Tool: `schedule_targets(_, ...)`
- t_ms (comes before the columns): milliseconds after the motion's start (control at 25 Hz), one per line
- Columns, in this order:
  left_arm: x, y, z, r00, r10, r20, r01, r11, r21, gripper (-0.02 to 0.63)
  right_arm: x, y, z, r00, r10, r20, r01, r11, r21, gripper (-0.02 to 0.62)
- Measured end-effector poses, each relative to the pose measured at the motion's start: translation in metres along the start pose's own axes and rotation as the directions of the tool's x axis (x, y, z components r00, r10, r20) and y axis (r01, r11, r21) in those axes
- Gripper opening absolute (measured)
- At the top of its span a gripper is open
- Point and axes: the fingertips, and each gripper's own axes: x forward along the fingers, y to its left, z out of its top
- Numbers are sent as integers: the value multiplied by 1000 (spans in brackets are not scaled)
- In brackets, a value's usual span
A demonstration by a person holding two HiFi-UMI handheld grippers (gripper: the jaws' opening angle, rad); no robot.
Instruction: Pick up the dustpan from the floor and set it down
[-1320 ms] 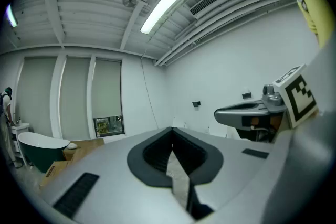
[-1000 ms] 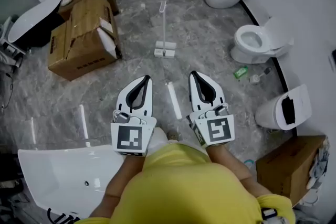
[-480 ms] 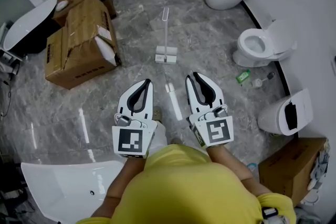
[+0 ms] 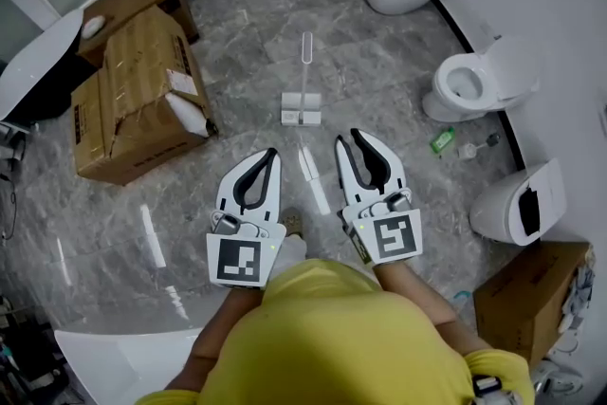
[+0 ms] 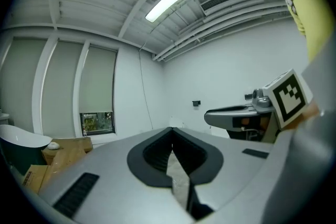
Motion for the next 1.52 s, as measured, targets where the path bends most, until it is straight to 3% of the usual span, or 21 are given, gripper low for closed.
schedule_targets(320, 35, 38, -7, 999, -41, -5, 41, 999, -20, 2, 42, -17, 2, 996, -87, 6, 87, 996, 23, 100)
schedule_targets(600, 60, 45, -10, 997, -68, -24, 67, 997, -28, 2, 64, -33, -4, 994, -105, 0, 105, 994, 33, 98)
schedule_targets(1000, 124, 64, -11, 997, -75, -29, 75, 997, -2, 2, 125, -75, -23, 997, -78, 4, 78, 997, -6, 101)
schedule_targets(1160, 165, 77, -12, 997, -71, -34, 71, 997, -6, 2, 161, -98, -36, 997, -59, -40, 59, 998, -6, 104)
schedule_targets(1320, 208, 89, -15, 997, -69, -44, 69, 998, -15, 2, 199, -117, -45, 1000, -20, -16, 20, 1000, -5, 109)
schedule_targets(1520, 257, 101, -17, 997, -48, -67, 45, 998, -35, 2, 239, -140, -74, 996, 45, -78, -45, 999, -4, 115)
